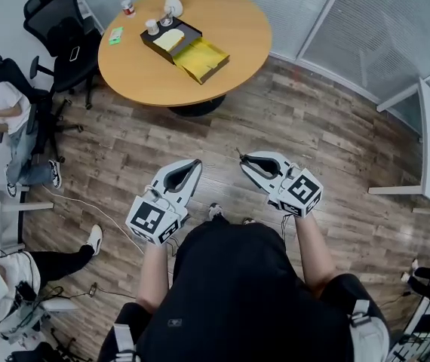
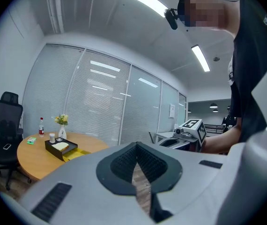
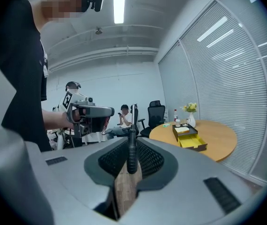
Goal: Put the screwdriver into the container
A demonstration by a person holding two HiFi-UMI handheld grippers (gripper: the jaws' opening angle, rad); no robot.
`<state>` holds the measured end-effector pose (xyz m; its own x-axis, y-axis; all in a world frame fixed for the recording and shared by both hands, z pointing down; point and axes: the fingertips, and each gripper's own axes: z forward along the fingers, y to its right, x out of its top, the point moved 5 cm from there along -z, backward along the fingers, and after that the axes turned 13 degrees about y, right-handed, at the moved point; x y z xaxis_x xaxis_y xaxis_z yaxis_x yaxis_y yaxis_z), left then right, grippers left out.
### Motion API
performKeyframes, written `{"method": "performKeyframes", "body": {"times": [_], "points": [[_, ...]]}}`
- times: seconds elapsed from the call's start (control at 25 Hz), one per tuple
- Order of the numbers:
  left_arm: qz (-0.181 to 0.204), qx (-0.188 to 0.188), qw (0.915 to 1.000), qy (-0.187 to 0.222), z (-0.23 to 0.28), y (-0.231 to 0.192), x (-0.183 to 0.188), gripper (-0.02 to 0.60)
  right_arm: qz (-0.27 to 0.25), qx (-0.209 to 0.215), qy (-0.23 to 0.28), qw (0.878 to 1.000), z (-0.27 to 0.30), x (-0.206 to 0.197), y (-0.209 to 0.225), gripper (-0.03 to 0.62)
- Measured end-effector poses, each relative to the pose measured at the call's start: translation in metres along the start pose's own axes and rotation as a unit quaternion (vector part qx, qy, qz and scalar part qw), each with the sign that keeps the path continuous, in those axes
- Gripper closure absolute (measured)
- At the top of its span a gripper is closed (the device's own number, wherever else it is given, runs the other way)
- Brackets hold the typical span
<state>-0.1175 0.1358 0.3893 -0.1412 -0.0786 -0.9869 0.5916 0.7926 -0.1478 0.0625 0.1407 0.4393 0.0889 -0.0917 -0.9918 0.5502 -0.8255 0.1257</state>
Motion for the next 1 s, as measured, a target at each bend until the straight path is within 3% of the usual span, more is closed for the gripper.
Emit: {"method": "performKeyframes", "body": {"times": [0.44,1.0], "points": [[-0.009,-0.012,0.9997,-0.018,0.003,-0.019,-0.009,0.577,0.013,-0.014,-0.010,1.000,0.010,-0.014,0.010,0.543],[-0.010,0.016,0.9998,-0.010,0.087,-0.033,-0.007,0.577,0.011,0.020,-0.009,1.000,0.010,0.004,0.102,0.543]]}}
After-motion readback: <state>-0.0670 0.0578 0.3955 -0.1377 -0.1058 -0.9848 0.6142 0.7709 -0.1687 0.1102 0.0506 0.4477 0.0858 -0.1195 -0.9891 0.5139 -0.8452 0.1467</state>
